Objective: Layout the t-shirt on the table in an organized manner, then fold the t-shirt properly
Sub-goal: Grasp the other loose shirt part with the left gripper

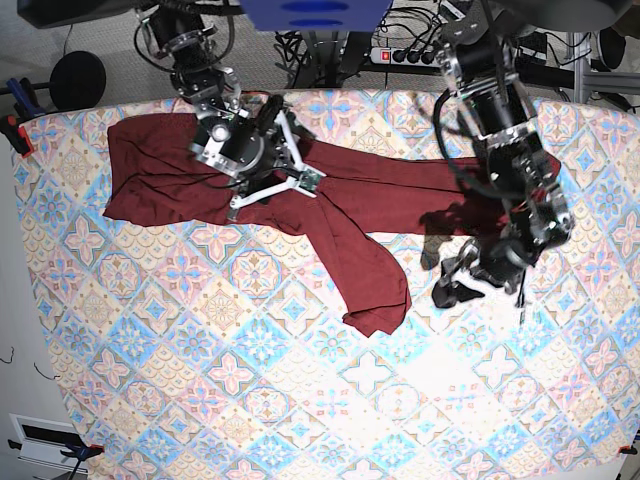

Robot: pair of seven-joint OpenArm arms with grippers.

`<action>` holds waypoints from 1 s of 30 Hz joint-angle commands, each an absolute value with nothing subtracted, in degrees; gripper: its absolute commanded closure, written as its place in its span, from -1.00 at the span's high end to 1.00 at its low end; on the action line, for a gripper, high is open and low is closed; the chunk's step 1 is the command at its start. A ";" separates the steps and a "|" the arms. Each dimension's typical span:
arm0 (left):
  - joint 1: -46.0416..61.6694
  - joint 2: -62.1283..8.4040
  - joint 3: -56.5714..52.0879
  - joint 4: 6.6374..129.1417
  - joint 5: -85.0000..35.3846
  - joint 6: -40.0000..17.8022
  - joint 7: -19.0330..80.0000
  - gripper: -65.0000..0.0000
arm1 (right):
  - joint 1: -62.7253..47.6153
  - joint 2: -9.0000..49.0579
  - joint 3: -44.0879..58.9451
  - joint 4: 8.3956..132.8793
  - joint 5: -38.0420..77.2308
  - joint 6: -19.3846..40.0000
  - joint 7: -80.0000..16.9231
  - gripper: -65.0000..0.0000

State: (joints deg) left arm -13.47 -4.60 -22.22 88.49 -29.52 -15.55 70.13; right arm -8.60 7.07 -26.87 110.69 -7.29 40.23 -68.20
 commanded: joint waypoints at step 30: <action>-29.85 -1.27 -17.45 50.86 -12.97 -15.96 49.01 0.25 | -6.73 6.90 -20.79 111.96 -6.90 40.00 -67.03 -0.30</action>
State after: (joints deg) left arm -27.81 -1.85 -17.61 50.26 -12.73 -15.81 49.19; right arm -7.29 6.83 -20.93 110.72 -7.16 40.23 -67.55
